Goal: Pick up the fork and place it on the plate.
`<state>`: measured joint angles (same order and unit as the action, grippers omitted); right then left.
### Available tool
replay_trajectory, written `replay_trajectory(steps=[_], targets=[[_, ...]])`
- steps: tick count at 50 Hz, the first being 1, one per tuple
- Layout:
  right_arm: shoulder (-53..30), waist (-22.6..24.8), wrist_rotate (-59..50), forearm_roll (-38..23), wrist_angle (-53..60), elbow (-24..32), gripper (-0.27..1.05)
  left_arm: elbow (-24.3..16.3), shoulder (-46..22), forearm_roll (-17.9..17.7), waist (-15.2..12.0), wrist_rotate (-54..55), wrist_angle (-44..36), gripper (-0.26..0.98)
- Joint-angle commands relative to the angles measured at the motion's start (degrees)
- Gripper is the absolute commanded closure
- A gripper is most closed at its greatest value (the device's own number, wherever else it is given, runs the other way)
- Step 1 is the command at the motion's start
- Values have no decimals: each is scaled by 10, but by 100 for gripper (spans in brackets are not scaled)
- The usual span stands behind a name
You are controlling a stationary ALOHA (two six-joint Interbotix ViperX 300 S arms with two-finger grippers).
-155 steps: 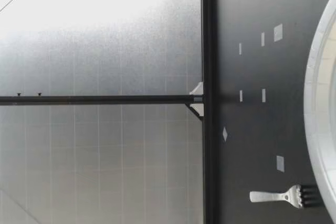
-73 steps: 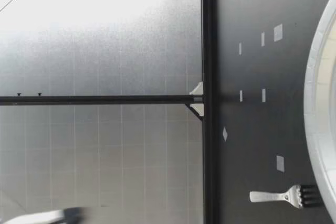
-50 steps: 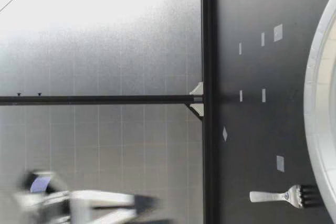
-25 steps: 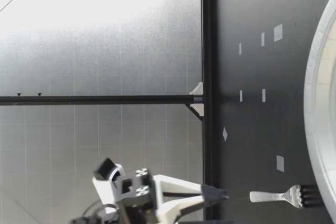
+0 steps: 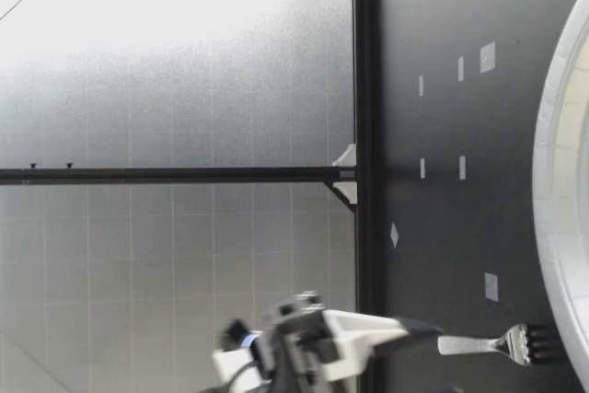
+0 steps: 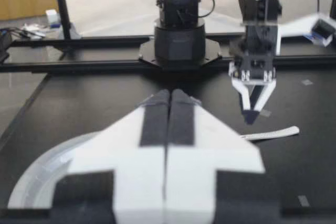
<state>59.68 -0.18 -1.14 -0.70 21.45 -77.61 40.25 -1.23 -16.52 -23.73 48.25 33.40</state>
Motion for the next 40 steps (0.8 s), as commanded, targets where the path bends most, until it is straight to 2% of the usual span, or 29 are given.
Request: replay_trajectory(steps=[1, 24, 40], targets=[[-2, -2, 0, -3, 6, 5, 92, -16, -1, 0, -2, 1, 0, 13], [0, -2, 1, -4, 21, -11, 92, -66, -53, -2, -2, 1, 19, 13], [3, -2, 1, -4, 32, -24, 92, -71, -62, -2, -2, 1, 34, 13]])
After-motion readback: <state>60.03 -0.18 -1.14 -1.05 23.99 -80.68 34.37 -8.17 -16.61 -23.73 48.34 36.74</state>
